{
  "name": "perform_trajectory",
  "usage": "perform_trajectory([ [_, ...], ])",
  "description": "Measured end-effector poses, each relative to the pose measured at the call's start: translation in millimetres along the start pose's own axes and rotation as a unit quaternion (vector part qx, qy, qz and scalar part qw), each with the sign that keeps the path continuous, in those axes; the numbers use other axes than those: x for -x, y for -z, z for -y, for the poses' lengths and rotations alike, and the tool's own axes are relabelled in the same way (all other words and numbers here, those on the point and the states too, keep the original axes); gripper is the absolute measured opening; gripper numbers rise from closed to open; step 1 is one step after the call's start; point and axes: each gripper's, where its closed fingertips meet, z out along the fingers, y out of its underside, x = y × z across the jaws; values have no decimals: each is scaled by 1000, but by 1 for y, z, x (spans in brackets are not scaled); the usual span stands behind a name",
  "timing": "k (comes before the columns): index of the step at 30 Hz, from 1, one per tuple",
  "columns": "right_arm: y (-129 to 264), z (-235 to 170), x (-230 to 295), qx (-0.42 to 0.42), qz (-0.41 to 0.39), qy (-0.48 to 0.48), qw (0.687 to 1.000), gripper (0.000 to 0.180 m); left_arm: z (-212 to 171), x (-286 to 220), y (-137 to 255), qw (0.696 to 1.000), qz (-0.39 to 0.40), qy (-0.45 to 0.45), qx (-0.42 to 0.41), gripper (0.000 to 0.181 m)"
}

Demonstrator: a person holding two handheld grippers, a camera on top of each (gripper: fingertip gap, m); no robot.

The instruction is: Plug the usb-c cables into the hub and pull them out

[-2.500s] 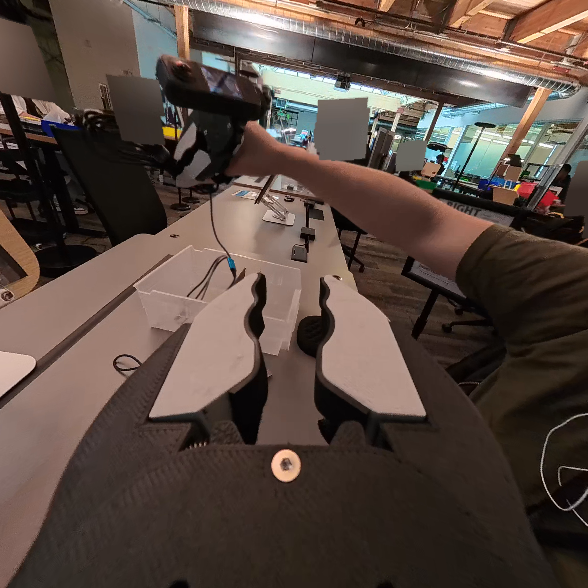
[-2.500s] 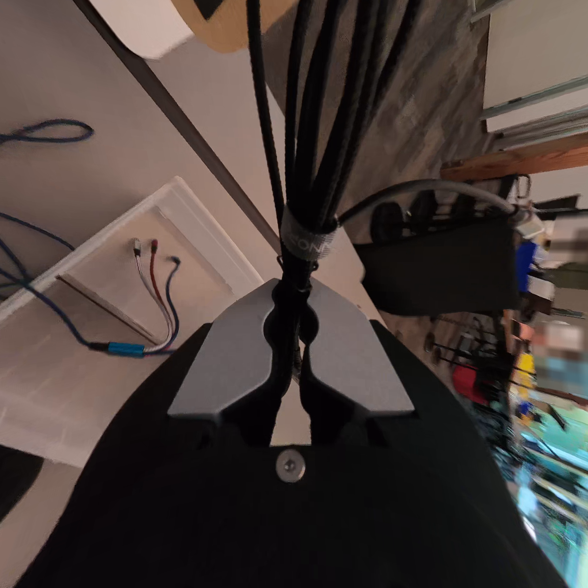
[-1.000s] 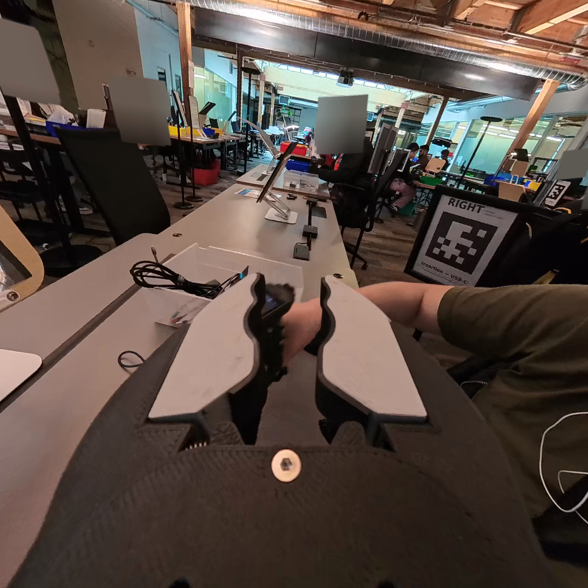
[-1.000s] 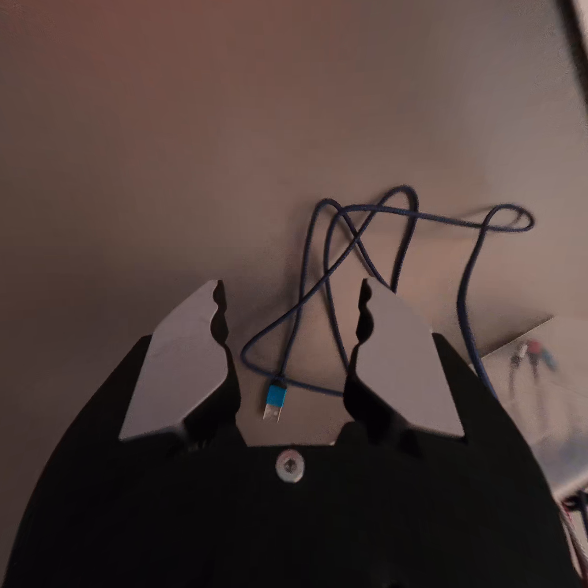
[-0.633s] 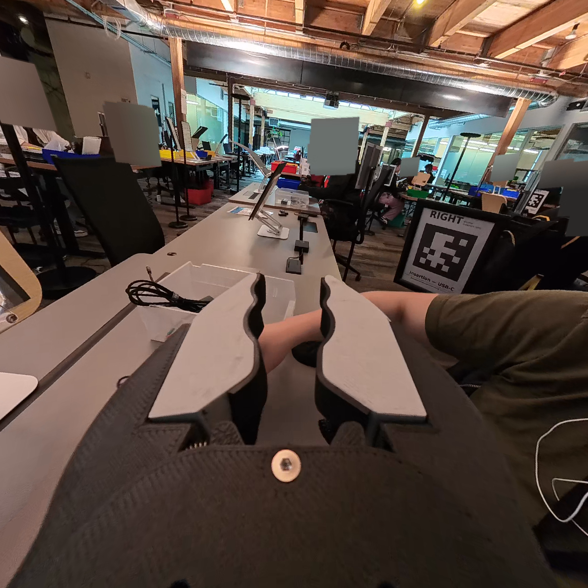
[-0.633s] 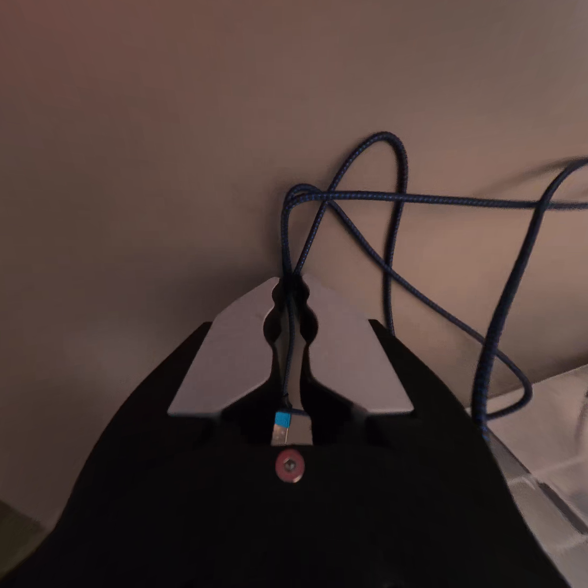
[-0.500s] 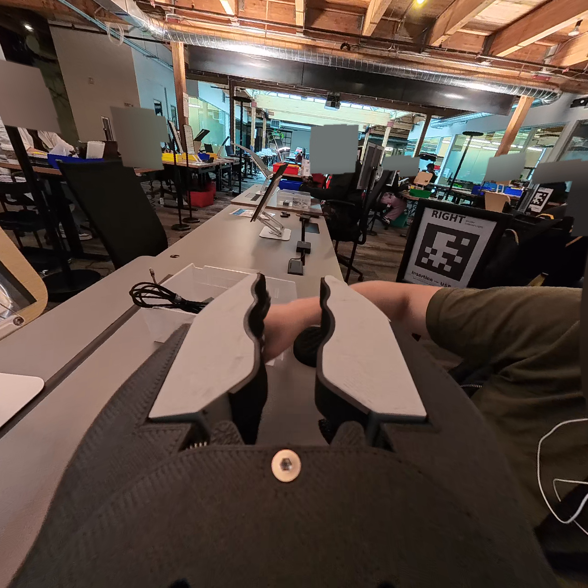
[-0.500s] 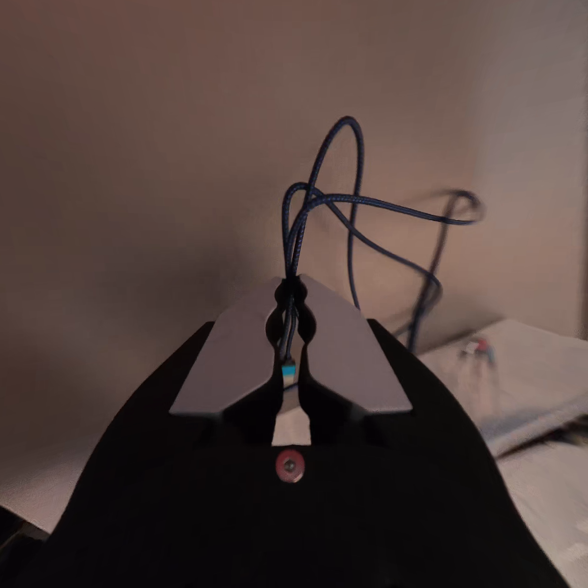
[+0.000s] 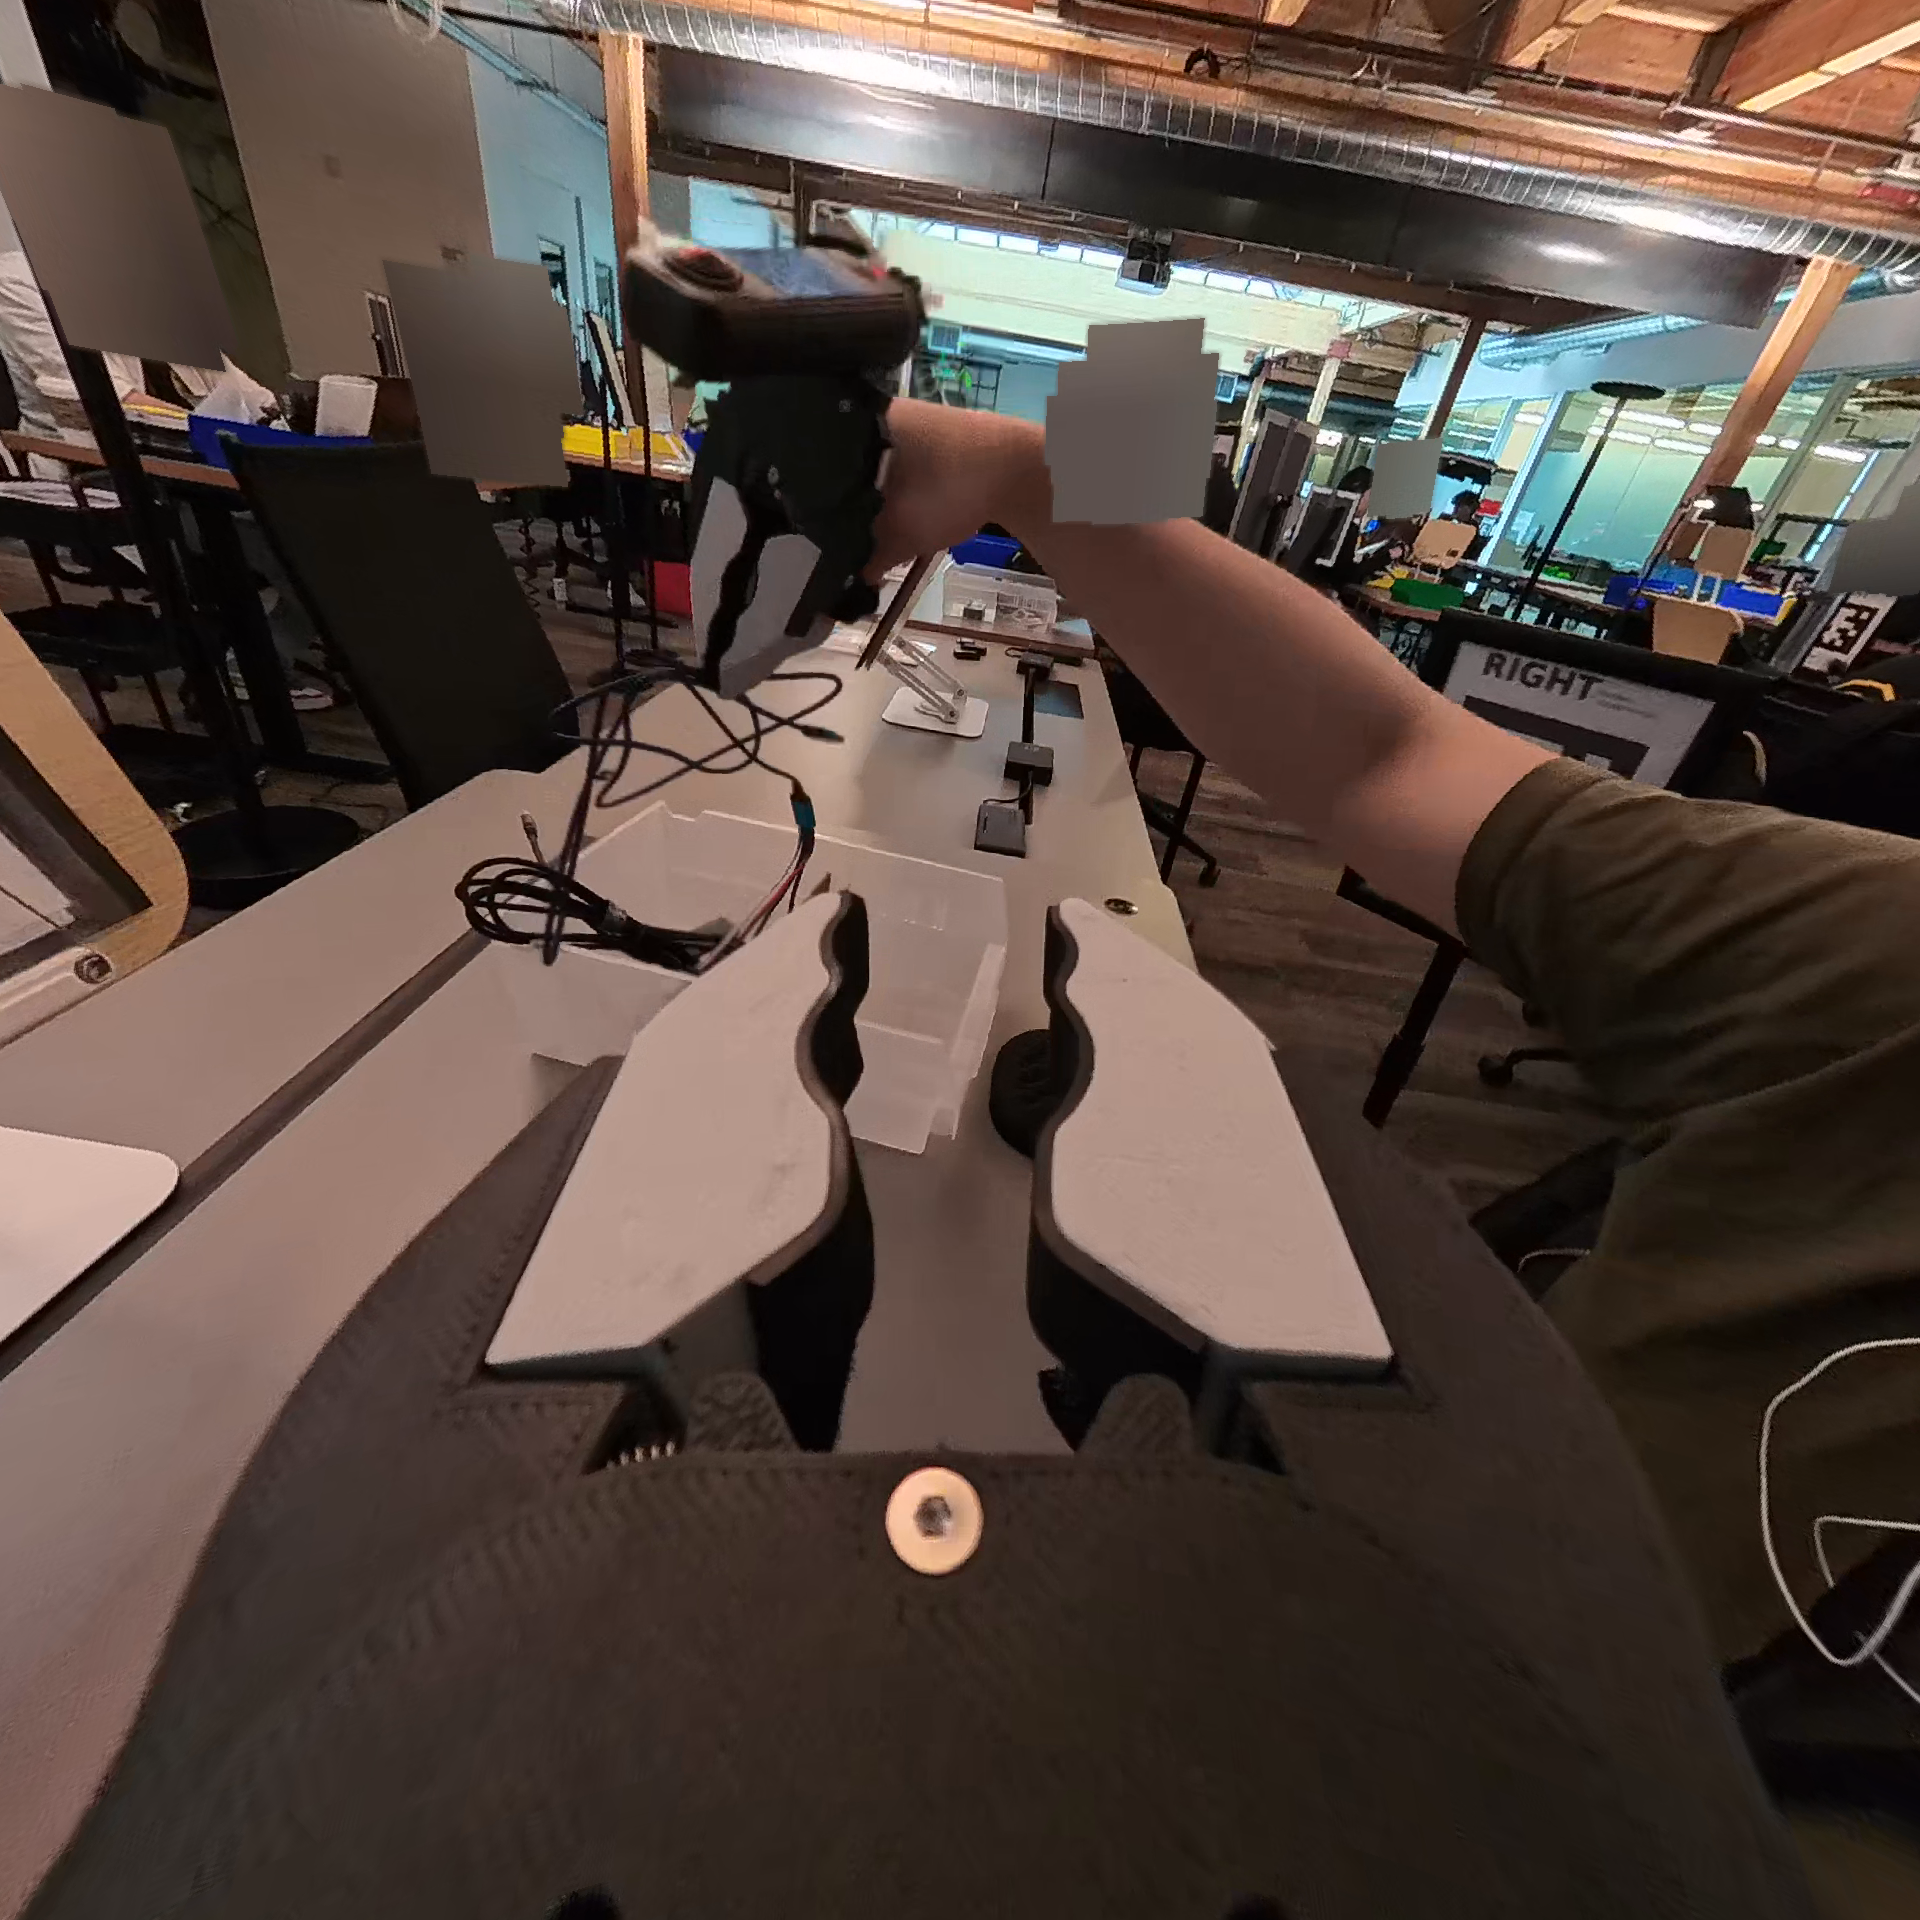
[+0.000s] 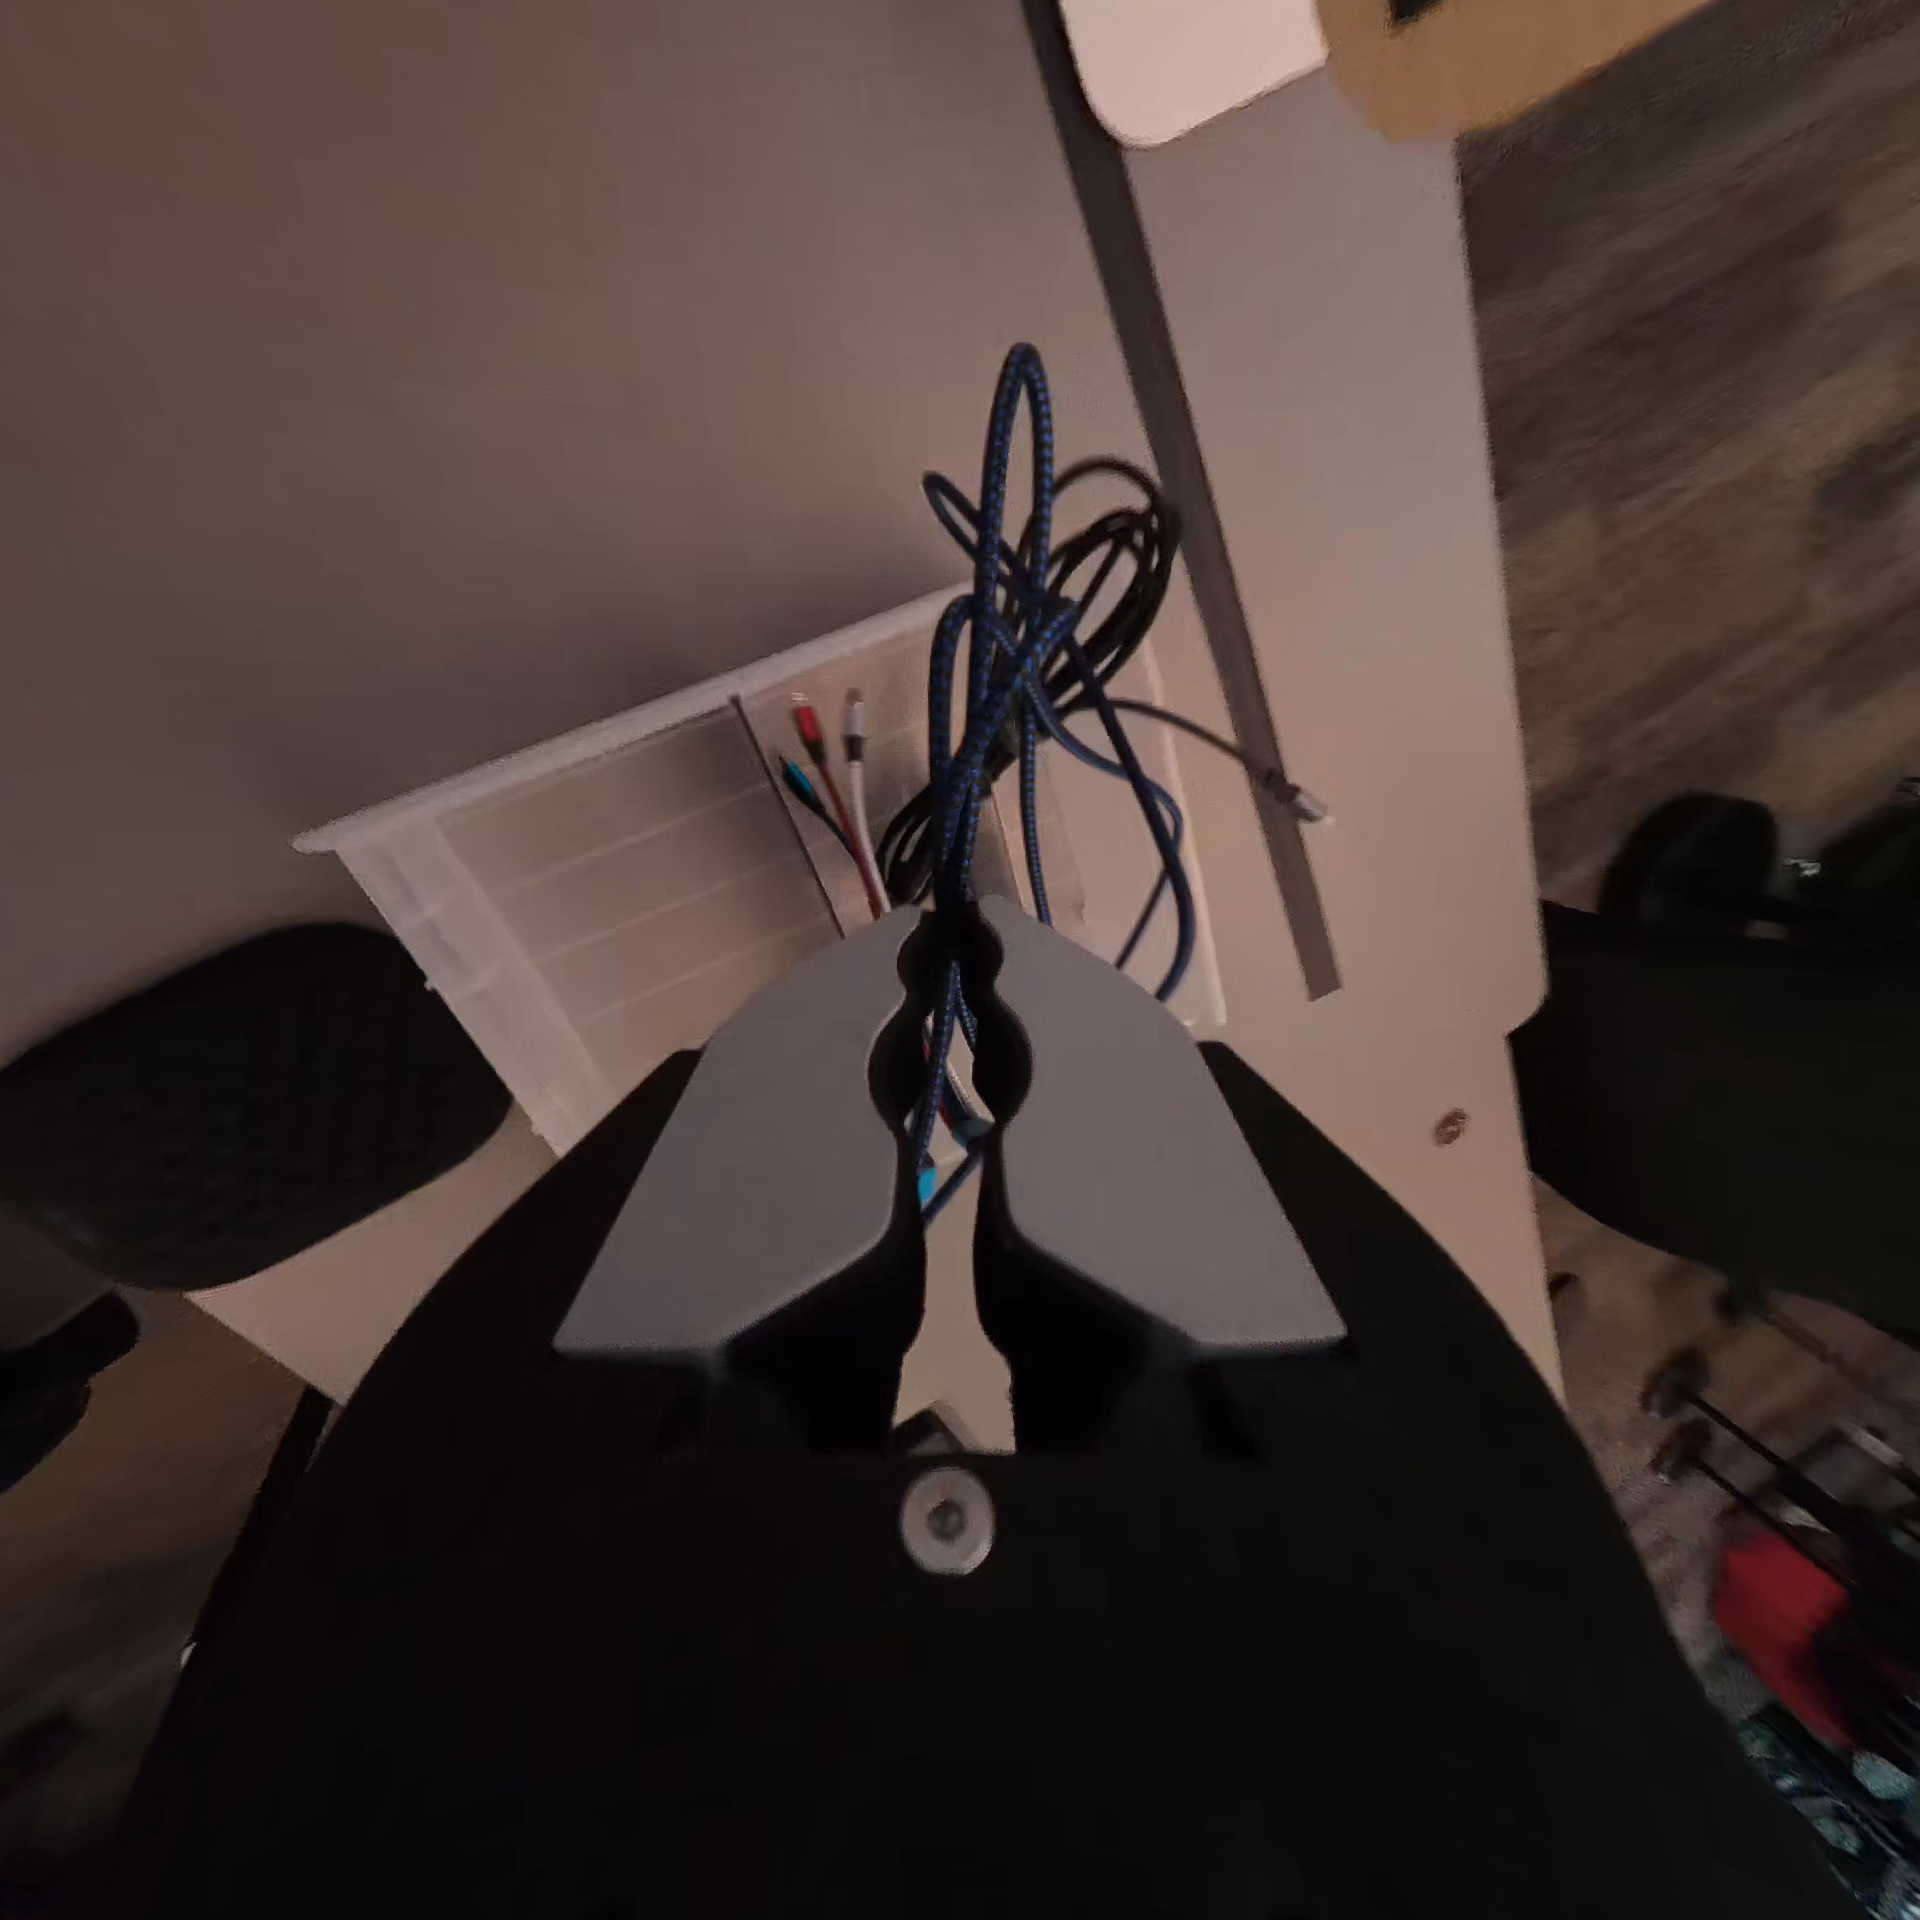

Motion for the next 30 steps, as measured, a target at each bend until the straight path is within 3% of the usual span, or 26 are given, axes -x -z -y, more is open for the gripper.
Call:
perform_trajectory([
  [6,-76,-55,-23,46,55,-66,995,4,-16,3,-16,1000,0,6,31,32],
  [12,-146,-74,-25,62,84,-78,992,3,-30,9,-29,998,0,16,54,32],
  [22,-192,-74,-30,28,81,-100,991,5,-42,16,-39,997,1,29,73,32],
  [30,-229,-91,-19,77,63,-73,992,6,-44,11,-42,997,-5,26,78,32],
])
